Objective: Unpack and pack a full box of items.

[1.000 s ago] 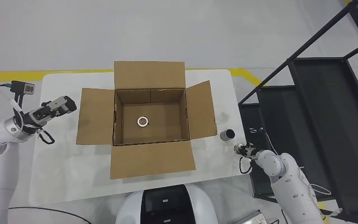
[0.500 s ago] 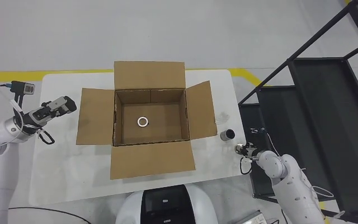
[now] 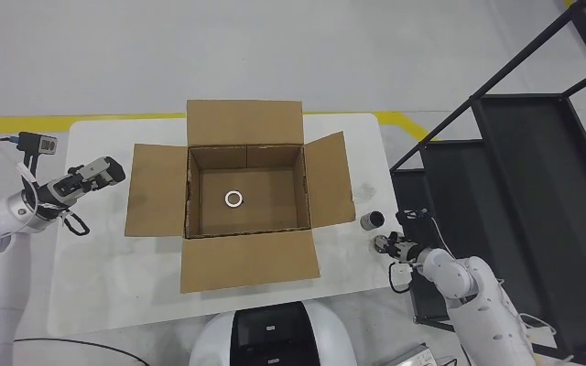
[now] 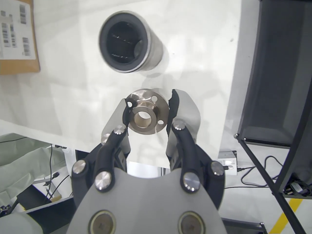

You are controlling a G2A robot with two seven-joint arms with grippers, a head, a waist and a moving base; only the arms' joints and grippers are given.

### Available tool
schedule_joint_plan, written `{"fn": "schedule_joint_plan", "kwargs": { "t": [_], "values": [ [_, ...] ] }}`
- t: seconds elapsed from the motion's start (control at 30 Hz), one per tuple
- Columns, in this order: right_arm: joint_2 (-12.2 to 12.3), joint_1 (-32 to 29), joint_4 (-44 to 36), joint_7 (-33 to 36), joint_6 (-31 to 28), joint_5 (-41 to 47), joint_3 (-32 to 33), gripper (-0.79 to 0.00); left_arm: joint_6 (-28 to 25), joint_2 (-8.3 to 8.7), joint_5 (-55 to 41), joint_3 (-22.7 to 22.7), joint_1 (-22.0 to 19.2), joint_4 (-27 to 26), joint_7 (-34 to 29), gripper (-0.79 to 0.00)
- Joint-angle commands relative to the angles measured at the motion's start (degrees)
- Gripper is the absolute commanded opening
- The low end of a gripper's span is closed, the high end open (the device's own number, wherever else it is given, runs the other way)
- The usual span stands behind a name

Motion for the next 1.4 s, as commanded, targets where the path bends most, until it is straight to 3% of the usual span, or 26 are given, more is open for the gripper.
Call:
{"fn": "schedule_joint_plan", "kwargs": {
  "t": [0.0,0.3,0.8,1.0,1.37],
  "values": [
    [0.06,-0.68,-0.93,0.69,-0.9,0.31,-0.3,-0.785,0.0,0.0,0.0,0.0,0.0,0.0,0.0,0.0],
    [0.92,-7.0,-9.38,5.21,-11.29,10.57,3.37,-0.785,0.0,0.0,0.0,0.0,0.0,0.0,0.0,0.0],
    [2.25,-14.57,-22.33,9.97,-19.91,35.18,11.98,-0.785,0.0,0.0,0.0,0.0,0.0,0.0,0.0,0.0],
    [2.77,-14.43,-27.48,13.81,-18.05,39.98,10.81,-0.785,0.0,0.0,0.0,0.0,0.0,0.0,0.0,0.0],
    [2.7,-5.78,-28.31,8.71,-11.06,31.81,0.37,-0.785,0.0,0.0,0.0,0.0,0.0,0.0,0.0,0.0]
  ]
}}
